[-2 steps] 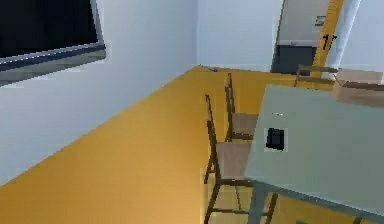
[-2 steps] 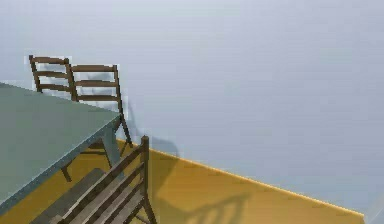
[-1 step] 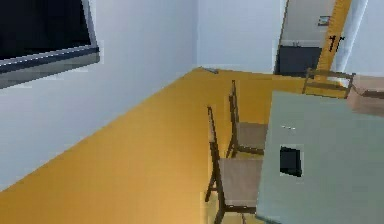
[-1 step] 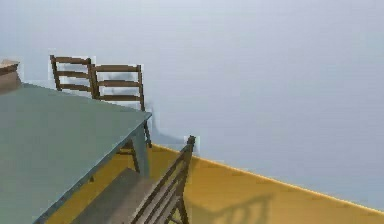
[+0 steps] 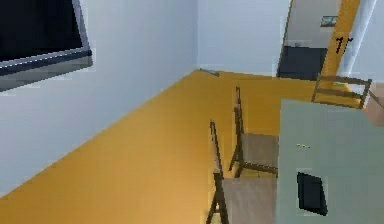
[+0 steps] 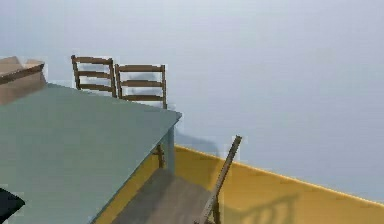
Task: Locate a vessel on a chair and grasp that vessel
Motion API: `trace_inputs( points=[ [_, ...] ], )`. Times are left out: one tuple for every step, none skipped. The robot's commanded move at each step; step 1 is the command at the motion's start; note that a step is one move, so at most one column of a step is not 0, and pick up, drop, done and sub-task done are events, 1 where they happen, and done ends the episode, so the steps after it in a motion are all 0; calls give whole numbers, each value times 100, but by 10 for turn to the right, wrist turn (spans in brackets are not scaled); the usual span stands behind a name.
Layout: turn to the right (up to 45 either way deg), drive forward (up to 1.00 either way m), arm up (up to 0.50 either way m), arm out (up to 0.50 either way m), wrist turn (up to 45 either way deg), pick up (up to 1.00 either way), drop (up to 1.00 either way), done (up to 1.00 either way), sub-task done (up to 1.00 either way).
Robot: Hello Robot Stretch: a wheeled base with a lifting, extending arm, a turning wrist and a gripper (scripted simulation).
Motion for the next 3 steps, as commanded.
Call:
trace_inputs(
  points=[
    [-120, 0, 0, 0, 0, 0, 0, 0, 0],
    [450, 0, 0, 0, 0, 0, 0, 0, 0],
    [450, 0, 0, 0, 0, 0, 0, 0, 0]
  ],
)
